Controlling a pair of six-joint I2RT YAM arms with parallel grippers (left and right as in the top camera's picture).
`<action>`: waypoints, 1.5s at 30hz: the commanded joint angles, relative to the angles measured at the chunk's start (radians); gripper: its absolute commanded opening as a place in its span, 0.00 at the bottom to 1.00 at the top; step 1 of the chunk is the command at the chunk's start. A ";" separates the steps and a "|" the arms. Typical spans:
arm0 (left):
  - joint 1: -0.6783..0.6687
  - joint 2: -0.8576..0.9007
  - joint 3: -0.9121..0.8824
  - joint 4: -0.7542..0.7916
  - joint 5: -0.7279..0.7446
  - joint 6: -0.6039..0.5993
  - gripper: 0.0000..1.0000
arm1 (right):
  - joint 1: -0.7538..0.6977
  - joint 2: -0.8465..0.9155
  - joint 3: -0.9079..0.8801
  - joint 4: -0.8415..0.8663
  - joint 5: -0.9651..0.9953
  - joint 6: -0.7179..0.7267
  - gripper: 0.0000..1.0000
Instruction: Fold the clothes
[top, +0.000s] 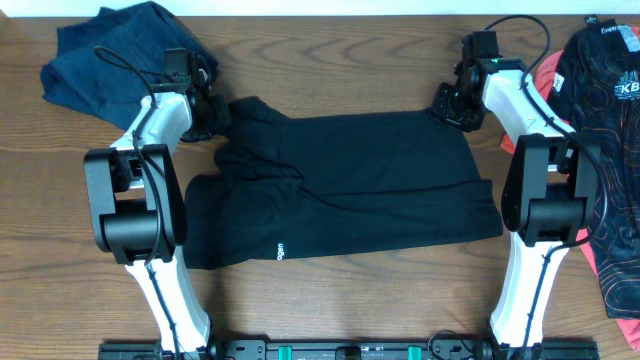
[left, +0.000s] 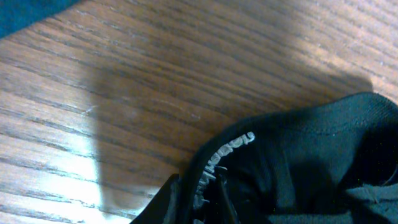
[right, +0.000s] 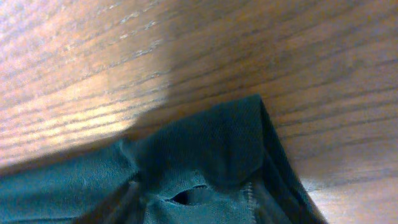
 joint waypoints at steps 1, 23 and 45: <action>0.002 0.014 0.015 0.011 0.006 0.010 0.20 | -0.008 0.025 0.005 0.000 0.008 0.011 0.31; 0.002 -0.141 0.015 -0.003 0.014 0.009 0.06 | -0.074 0.016 0.027 -0.057 0.006 0.049 0.01; 0.002 -0.249 0.015 -0.257 0.065 -0.039 0.06 | -0.075 -0.250 0.059 -0.219 -0.004 0.051 0.02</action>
